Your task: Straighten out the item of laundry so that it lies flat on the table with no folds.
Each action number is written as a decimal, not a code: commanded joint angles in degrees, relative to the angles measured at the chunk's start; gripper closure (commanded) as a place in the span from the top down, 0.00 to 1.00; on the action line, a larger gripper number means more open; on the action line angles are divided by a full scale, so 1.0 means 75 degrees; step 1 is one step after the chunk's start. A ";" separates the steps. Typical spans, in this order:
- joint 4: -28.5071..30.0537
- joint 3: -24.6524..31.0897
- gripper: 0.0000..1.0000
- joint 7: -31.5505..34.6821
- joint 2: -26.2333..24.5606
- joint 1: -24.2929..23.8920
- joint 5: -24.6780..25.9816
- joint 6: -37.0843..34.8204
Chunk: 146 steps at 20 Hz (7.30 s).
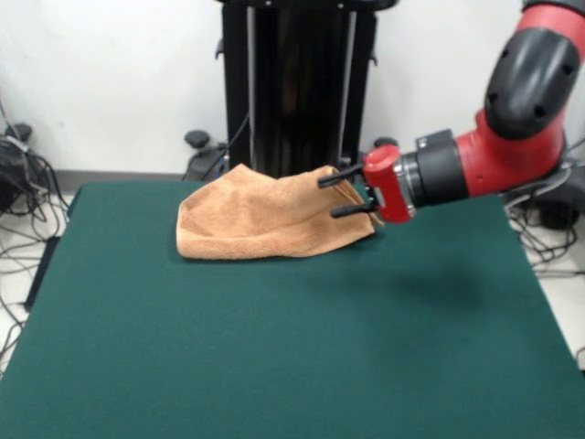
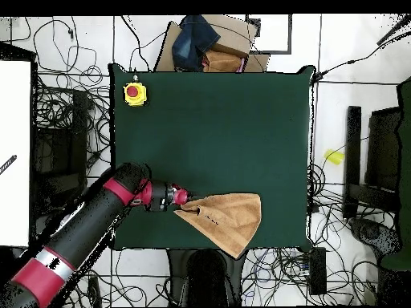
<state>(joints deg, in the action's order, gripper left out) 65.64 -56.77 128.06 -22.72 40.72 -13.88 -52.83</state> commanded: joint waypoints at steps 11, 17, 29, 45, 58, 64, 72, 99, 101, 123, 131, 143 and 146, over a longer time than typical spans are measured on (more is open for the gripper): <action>-0.1697 0.0667 1.00 0.2521 -0.0936 0.0137 -0.0490 -0.1100; -0.1633 0.0799 1.00 0.2480 -0.0965 0.0085 -0.0507 -0.0467; -0.1760 0.0922 1.00 0.2550 -0.0929 0.0185 -0.0765 -0.1236; -0.2078 0.0696 1.00 0.2501 -0.0925 0.0321 -0.0854 -0.1649; -0.2222 0.0884 1.00 0.2804 -0.1312 0.0272 -0.1056 -0.1637; -0.2217 0.0935 1.00 0.2864 -0.1440 0.0325 -0.1146 -0.1566; -0.1915 0.1228 1.00 0.2618 -0.1300 0.0426 -0.1214 -0.1754; -0.0782 0.1441 1.00 0.2402 -0.0985 0.0823 -0.0627 -0.1310; -0.0792 0.1430 1.00 0.2430 -0.1045 0.0784 -0.0641 -0.1269; -0.1790 0.0728 1.00 0.2848 -0.1922 0.0475 -0.0836 -0.0986; -0.1721 0.0783 1.00 0.2627 -0.1497 0.0593 -0.0914 -0.1686; -0.1585 0.0845 1.00 0.1710 -0.0195 0.0575 -0.0632 -0.2908; -0.1810 0.0752 1.00 0.1725 -0.0281 0.0432 -0.0522 -0.2838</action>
<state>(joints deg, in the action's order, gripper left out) 57.49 -53.14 130.41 -26.46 45.69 -18.28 -70.38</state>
